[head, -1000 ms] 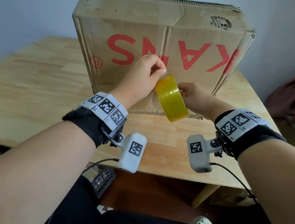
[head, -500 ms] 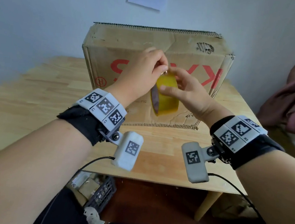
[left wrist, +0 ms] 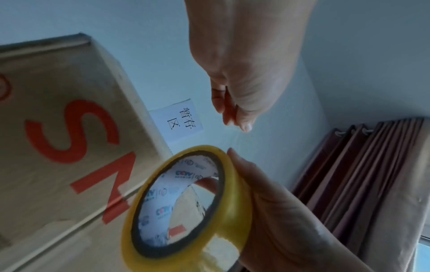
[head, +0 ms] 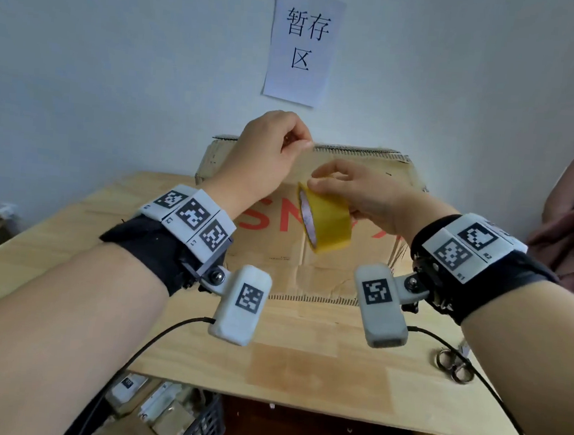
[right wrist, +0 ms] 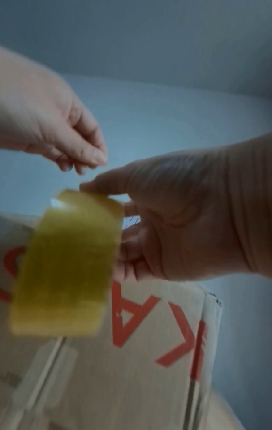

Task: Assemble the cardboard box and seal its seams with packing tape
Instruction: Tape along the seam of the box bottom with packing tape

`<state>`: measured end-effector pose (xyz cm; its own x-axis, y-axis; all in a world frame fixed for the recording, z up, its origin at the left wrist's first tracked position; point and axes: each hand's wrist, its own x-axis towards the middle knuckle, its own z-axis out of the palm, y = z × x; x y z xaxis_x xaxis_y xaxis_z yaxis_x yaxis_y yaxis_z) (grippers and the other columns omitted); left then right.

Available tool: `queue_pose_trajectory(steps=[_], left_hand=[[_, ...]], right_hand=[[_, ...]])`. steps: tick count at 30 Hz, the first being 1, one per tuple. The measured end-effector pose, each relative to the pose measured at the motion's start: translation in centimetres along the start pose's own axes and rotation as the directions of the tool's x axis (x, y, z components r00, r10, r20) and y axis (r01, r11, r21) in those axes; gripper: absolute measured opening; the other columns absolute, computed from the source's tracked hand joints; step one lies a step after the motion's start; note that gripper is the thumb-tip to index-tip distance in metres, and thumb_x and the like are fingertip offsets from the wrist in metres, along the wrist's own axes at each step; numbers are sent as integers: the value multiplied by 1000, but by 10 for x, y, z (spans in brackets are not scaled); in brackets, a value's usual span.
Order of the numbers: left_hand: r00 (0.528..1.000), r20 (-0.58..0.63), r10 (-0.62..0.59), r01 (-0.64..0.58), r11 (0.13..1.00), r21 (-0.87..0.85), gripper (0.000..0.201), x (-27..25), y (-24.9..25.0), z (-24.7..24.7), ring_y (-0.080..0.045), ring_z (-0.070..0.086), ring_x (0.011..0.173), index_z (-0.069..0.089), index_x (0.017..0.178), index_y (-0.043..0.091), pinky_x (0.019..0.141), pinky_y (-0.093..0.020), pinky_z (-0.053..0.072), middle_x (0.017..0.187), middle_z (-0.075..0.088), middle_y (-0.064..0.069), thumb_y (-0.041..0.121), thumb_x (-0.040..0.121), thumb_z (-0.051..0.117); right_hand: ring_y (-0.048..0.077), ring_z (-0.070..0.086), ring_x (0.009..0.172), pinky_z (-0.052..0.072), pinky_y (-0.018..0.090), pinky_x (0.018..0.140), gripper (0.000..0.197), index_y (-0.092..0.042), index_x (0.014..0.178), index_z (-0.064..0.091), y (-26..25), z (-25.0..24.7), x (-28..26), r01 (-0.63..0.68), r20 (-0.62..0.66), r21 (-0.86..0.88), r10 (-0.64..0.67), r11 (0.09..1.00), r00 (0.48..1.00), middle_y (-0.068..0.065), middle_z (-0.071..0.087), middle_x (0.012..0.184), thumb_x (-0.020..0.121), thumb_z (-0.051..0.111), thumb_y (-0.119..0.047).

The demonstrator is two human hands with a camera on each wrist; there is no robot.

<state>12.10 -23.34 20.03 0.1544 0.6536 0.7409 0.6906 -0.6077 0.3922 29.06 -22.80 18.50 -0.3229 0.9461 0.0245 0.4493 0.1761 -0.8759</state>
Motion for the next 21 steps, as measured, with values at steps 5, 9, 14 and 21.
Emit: queue_pose_trajectory(steps=[5, 9, 14, 21], left_hand=[[999, -28, -34, 33, 999, -38, 8, 30, 1, -9, -1, 52, 70, 65, 88, 8, 67, -7, 39, 75, 52, 15, 13, 90, 58], [994, -81, -71, 64, 995, -75, 9, 51, -8, -13, -12, 60, 78, 63, 90, 9, 70, -14, 43, 78, 58, 7, 13, 92, 56], [974, -162, -156, 135, 981, -138, 9, 64, -39, -17, -14, 61, 78, 62, 92, 8, 76, -22, 48, 84, 60, 3, 13, 93, 54], [959, -139, -246, 221, 959, -177, 9, 65, -85, -19, -10, 64, 75, 64, 94, 9, 74, -21, 51, 83, 63, 4, 13, 92, 56]], right_hand=[[25, 61, 100, 54, 35, 81, 50, -33, 129, 47, -25, -17, 17, 14, -110, -24, -17, 1000, 994, 5, 56, 117, 85, 69, -35], [21, 64, 95, 52, 31, 77, 30, -31, 114, 59, -46, -20, 43, 123, -268, -128, -154, 984, 951, 4, 64, 112, 85, 67, -29], [13, 51, 94, 40, 24, 71, 19, -26, 108, 63, -57, -9, 77, 183, -336, -203, -244, 962, 910, -10, 55, 101, 90, 61, -29], [15, 48, 82, 37, 25, 64, 6, -20, 90, 58, -67, 5, 123, 148, -311, -348, -263, 926, 913, -4, 52, 93, 92, 57, -26]])
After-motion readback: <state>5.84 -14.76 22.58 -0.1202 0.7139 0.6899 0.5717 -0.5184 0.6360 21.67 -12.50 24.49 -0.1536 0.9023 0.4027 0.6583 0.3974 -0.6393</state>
